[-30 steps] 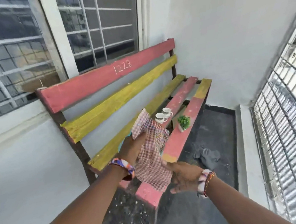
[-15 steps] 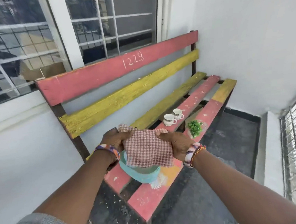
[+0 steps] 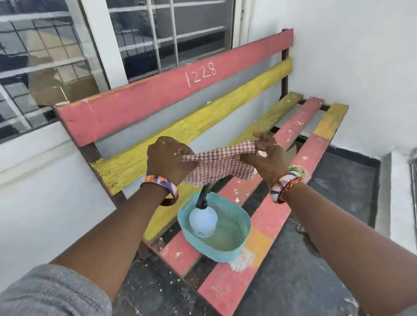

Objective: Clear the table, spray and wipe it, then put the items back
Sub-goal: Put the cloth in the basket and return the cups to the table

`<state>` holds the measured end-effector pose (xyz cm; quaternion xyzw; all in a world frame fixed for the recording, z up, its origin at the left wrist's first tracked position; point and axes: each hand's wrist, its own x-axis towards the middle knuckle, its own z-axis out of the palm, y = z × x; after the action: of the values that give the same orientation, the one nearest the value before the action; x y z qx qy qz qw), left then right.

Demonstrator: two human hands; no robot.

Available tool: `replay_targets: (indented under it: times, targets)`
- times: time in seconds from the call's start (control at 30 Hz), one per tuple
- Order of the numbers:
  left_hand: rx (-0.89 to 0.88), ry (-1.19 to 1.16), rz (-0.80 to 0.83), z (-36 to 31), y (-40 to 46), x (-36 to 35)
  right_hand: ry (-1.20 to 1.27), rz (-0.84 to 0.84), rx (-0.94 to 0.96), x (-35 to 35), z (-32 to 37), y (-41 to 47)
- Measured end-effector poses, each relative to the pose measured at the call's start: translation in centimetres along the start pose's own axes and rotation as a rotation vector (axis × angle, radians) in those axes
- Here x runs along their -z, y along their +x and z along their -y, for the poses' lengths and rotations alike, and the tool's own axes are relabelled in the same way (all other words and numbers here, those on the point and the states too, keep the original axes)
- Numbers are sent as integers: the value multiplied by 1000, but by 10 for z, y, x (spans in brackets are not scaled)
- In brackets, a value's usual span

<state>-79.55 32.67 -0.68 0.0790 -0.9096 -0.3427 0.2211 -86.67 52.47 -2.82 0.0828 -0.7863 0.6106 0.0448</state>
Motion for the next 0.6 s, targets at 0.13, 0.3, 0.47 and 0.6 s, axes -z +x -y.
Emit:
replay_targets:
  times: [0.13, 0.3, 0.47, 0.6]
  targets:
    - [314, -573, 146, 13, 9, -9, 223, 163, -12, -3, -3, 4]
    - [581, -729, 206, 38, 9, -39, 287, 212, -297, -16, -24, 8]
    - [795, -498, 480, 73, -9, -82, 108, 382, -552, -29, -64, 17]
    - [874, -421, 396, 73, -31, -113, -196, 619, -709, -31, -112, 32]
